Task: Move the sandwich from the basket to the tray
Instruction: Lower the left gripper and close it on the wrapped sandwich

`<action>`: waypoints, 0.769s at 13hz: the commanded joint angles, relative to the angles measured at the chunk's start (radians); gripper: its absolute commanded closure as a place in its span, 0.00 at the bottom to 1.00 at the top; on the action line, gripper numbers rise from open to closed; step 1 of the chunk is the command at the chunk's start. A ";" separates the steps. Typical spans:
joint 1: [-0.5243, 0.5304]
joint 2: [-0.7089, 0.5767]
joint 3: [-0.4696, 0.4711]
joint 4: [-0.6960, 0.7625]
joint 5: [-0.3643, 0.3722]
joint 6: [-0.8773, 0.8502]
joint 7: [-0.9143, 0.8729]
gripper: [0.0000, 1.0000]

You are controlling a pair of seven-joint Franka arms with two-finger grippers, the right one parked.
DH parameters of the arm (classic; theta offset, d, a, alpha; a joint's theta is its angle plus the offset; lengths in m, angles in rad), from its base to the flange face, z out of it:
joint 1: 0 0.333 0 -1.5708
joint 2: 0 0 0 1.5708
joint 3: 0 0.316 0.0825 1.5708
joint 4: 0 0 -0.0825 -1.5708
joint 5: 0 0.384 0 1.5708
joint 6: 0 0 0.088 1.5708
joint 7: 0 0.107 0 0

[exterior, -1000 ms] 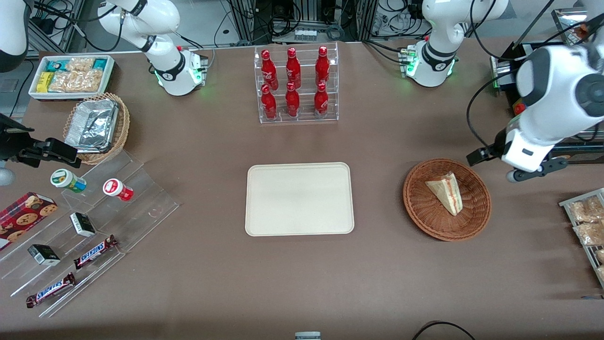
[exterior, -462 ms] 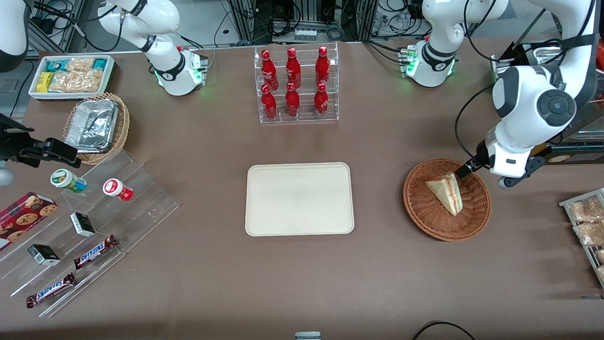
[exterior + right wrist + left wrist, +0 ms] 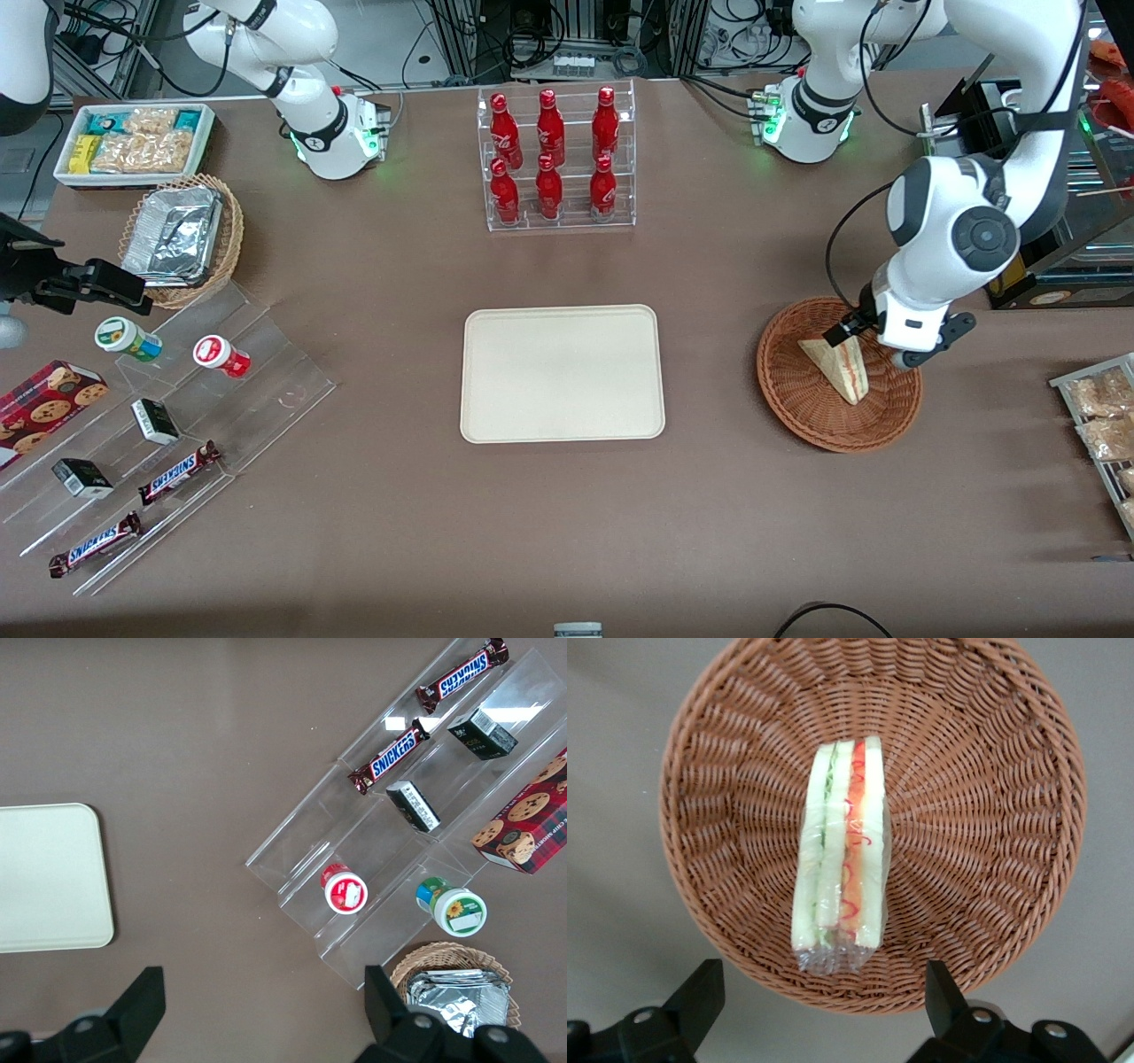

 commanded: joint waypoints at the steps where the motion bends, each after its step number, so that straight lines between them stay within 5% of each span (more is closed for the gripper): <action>1: -0.011 0.039 0.008 0.003 0.014 0.032 -0.003 0.00; 8: -0.011 0.147 0.008 0.002 0.055 0.127 -0.003 0.03; 9: -0.011 0.153 0.010 0.002 0.055 0.129 -0.004 0.22; 10: -0.009 0.156 0.010 0.002 0.055 0.129 -0.004 0.59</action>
